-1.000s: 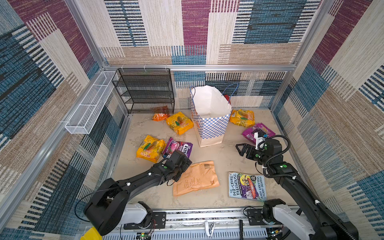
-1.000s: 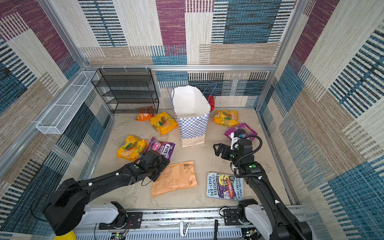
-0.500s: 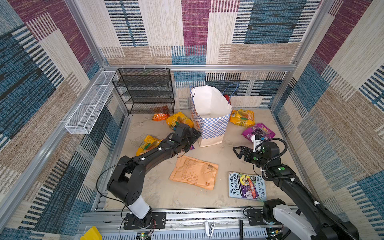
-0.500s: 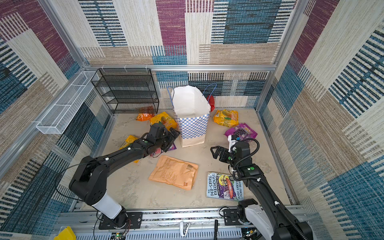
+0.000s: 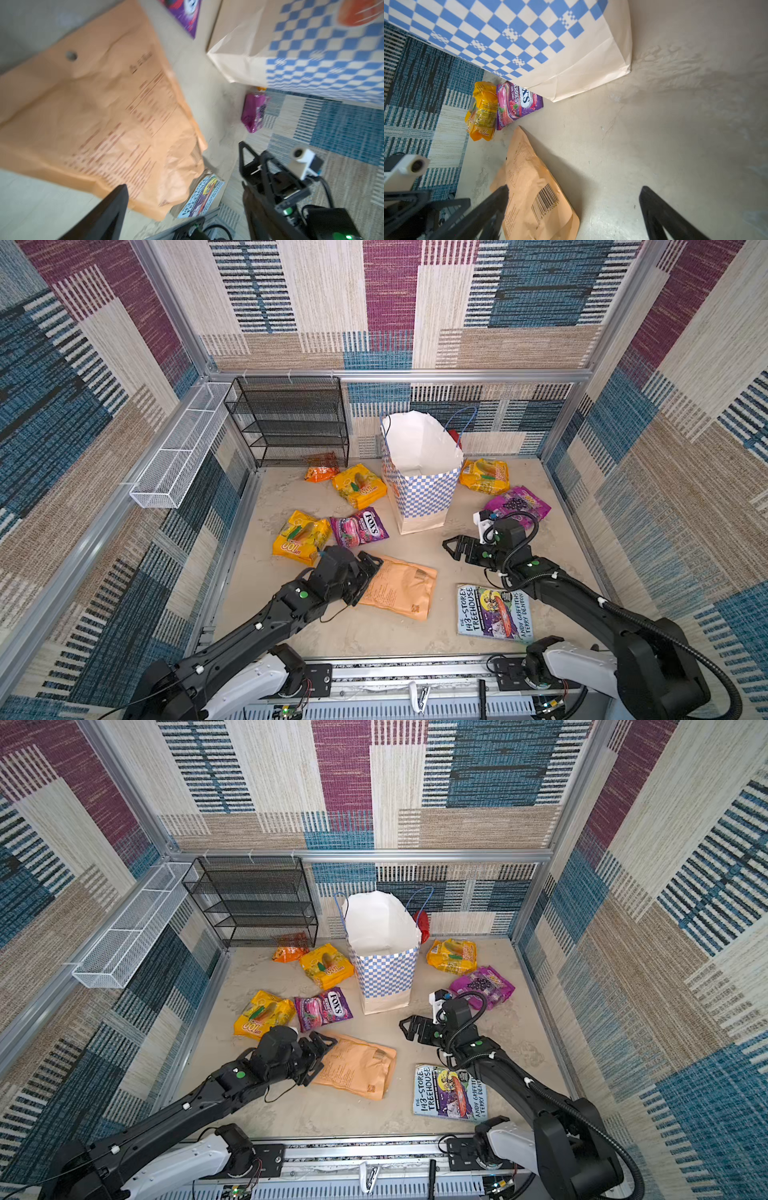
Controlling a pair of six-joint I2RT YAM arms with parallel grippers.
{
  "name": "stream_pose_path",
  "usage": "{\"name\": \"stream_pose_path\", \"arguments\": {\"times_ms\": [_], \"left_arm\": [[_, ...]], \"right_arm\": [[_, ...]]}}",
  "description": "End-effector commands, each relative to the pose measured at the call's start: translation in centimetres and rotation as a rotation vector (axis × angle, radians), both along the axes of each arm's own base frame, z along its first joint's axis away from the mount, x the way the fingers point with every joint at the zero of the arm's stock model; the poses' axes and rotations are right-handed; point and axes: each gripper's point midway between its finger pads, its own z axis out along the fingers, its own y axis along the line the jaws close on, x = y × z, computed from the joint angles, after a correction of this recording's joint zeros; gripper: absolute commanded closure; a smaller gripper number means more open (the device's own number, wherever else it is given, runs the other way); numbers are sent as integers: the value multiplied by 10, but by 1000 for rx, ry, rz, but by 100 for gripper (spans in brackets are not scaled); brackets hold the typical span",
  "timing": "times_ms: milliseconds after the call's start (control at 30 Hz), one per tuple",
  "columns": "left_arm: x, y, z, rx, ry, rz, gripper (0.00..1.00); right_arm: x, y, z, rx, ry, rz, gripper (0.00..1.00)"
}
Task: Place the snacks into the paper bag
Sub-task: 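Move left gripper to the tan kraft pouch while right gripper reaches toward the bag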
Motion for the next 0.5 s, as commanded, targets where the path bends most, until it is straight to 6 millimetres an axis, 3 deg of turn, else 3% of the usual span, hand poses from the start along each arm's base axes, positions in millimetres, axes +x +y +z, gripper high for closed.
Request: {"name": "stream_pose_path", "arguments": {"times_ms": [0,233,467], "left_arm": [[-12,0,-16,-10,74,80,12],[-32,-10,-56,-15,151,102,16],[-18,-24,-73,-55,124,134,15]], "right_arm": [[12,14,11,20,-55,19,1],[12,32,4,8,-37,60,1],[11,54,-8,15,-8,130,0]]}}
